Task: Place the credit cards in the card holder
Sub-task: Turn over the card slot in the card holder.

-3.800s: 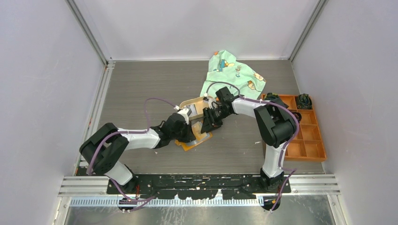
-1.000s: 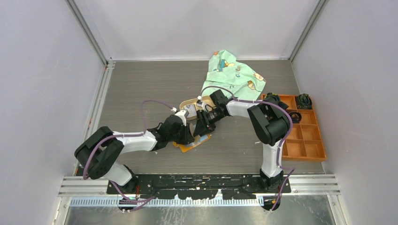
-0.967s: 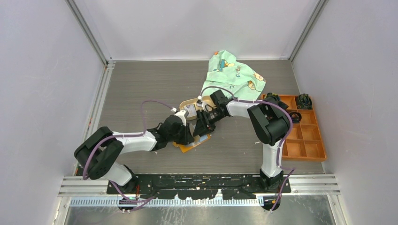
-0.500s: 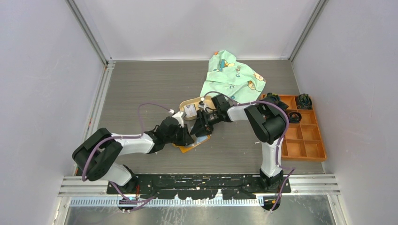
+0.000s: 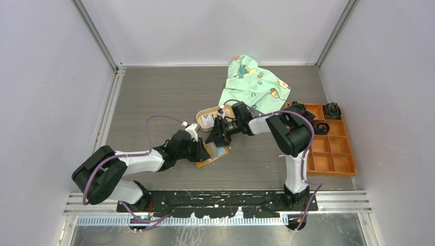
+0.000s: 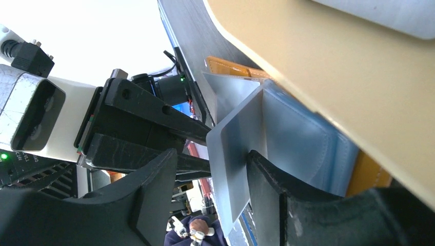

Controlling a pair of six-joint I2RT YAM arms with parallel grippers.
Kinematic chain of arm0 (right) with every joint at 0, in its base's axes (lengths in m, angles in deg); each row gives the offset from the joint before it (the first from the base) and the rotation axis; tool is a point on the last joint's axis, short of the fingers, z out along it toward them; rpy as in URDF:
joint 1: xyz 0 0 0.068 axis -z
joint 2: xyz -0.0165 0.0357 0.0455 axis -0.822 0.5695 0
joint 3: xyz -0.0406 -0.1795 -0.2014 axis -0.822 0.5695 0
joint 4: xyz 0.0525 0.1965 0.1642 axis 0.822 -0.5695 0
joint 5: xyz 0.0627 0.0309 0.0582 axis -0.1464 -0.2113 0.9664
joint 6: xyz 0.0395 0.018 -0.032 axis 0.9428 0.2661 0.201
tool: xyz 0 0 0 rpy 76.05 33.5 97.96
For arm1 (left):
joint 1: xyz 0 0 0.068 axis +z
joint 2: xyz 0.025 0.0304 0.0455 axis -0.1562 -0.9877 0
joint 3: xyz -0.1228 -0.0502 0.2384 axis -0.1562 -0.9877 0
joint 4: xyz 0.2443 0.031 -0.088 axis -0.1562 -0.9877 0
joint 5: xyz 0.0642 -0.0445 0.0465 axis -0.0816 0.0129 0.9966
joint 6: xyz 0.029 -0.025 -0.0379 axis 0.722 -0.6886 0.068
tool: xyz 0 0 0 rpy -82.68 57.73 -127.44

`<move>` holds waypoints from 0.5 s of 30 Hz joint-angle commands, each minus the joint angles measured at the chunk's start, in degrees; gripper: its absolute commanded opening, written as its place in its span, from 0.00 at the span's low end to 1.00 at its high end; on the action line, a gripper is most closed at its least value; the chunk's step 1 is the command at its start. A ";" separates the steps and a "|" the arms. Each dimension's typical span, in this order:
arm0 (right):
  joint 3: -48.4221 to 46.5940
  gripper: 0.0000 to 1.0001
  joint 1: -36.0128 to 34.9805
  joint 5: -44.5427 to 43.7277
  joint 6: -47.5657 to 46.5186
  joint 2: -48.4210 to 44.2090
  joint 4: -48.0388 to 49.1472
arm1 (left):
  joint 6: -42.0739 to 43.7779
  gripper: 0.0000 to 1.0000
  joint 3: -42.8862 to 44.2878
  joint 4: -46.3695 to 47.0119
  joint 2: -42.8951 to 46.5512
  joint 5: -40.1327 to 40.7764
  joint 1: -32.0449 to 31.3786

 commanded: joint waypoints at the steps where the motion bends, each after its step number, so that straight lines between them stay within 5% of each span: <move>1: -0.07 0.58 -0.47 1.50 0.65 0.00 2.92 | -0.49 0.22 -0.91 0.24 4.19 0.64 0.50; 15: -4.23 0.57 -4.31 -2.43 -13.62 -2.75 -13.18 | 1.24 0.17 -1.75 -12.58 11.84 6.40 1.39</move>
